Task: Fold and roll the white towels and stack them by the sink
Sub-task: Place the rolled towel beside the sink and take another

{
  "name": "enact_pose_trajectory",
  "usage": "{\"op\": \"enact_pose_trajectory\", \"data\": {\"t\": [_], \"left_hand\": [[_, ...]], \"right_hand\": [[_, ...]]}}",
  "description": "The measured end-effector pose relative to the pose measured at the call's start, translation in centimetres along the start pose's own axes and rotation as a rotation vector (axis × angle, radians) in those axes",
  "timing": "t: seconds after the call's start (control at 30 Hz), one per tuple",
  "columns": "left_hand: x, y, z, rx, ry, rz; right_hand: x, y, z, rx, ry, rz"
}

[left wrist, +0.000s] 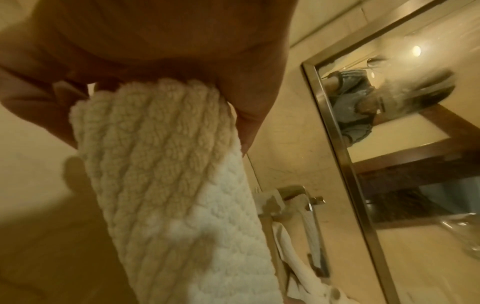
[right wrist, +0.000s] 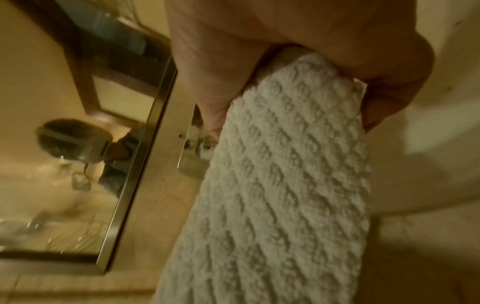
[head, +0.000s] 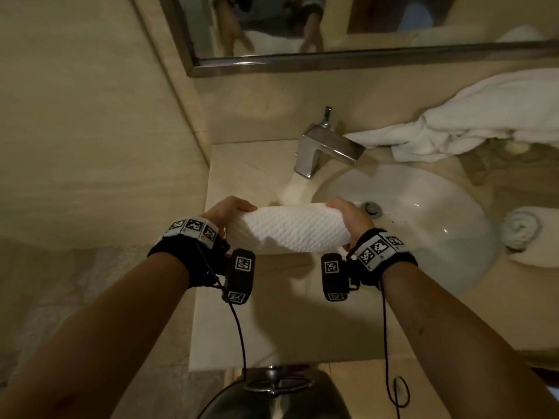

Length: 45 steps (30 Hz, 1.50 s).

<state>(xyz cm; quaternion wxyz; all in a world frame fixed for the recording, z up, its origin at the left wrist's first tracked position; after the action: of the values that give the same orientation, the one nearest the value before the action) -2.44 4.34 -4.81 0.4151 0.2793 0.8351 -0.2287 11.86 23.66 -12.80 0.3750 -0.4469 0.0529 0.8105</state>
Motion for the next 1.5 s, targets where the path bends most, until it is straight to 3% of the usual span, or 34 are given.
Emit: {"op": "enact_pose_trajectory", "data": {"t": [0.17,0.4,0.7,0.9,1.07,1.37,1.5], "left_hand": [[-0.8,6.5,-1.9,-0.002,0.039,0.115],[-3.3,21.6,-4.4,0.02,0.079,0.227],[-5.8,35.5,-8.5,-0.08,0.138,0.28],[-5.8,41.5,-11.9,-0.051,0.147,0.239],[-3.8,46.1,-13.8,-0.095,0.147,0.328],[-0.4,53.4,-15.5,0.063,0.046,0.34],[0.8,55.0,-15.6,0.076,0.067,0.295]], "right_hand": [[0.9,-6.4,-1.7,0.09,-0.08,-0.136],[0.0,-22.2,-3.3,0.135,-0.022,-0.241],[-0.5,-38.9,-0.6,0.043,-0.171,-0.361],[1.8,-45.2,1.1,0.077,-0.164,-0.393],[4.2,-49.0,1.5,0.08,-0.138,-0.486],[11.9,-53.9,1.6,-0.057,-0.037,-0.431],[13.6,-54.3,2.5,-0.244,-0.011,-0.321]]}}
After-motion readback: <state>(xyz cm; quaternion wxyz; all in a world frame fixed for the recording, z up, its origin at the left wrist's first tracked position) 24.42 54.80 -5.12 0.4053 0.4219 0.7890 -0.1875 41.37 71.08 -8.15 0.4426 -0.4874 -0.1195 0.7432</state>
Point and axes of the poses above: each hand's wrist, its own x-axis towards the middle knuckle, its own y-axis out of the palm, z = x × y, the point moved 1 cm from there along x, towards the middle knuckle, and after that the axes turned 8 degrees about -x, right-handed, at the moved point
